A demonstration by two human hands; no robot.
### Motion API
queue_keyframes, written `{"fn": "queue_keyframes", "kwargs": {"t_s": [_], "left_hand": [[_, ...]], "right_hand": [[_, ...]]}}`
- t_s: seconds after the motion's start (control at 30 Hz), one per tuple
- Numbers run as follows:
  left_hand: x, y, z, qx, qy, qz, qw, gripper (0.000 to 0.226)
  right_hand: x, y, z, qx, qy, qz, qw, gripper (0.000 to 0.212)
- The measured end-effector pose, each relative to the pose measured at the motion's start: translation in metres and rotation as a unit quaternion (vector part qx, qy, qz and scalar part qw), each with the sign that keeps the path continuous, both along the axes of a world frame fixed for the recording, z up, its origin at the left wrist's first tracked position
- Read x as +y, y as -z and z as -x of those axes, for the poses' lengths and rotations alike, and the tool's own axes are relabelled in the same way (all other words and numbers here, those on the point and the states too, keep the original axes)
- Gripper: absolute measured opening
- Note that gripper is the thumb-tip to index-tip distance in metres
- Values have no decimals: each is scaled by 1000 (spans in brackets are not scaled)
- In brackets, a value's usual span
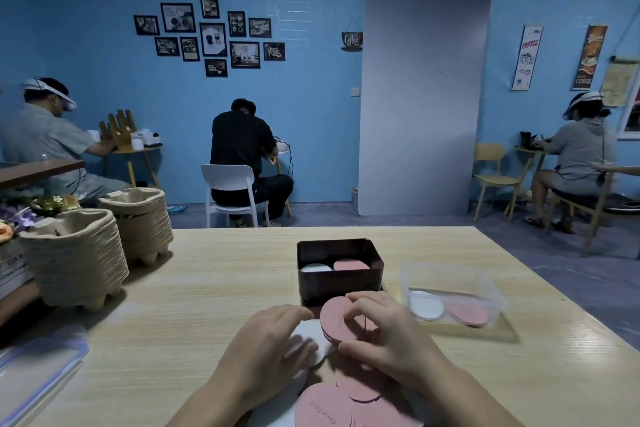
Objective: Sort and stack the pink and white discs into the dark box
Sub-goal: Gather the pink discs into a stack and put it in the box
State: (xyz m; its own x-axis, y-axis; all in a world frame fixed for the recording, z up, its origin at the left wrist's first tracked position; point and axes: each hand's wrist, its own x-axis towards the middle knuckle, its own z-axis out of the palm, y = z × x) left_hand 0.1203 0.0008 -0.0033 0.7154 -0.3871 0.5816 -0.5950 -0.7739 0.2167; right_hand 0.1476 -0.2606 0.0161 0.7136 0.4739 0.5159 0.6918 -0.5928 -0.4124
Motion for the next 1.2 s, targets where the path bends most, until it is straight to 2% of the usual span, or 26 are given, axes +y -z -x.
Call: {"fn": "queue_keyframes", "kwargs": {"t_s": [0.13,0.4,0.6,0.73,0.9,1.2], "left_hand": [[-5,-14,-6,31,-6,-21,999,33],[-39,-23,-33,94,13,-58,994,38],[-45,-5,-41,117,18,-60,991,54],[-43,-3,-42,114,17,-51,992,49],[-45,-5,-41,96,19,-48,994,31],[-41,-4,-39,124,13,4,992,35]], "right_hand": [[-18,-9,-8,-1,21,-7,1000,43],[-40,9,-10,0,57,-28,998,35],[-44,17,-11,28,56,-46,997,38],[-43,17,-11,25,52,-29,998,40],[-43,16,-11,23,51,-25,998,43],[-43,18,-8,31,65,-18,997,38]]}}
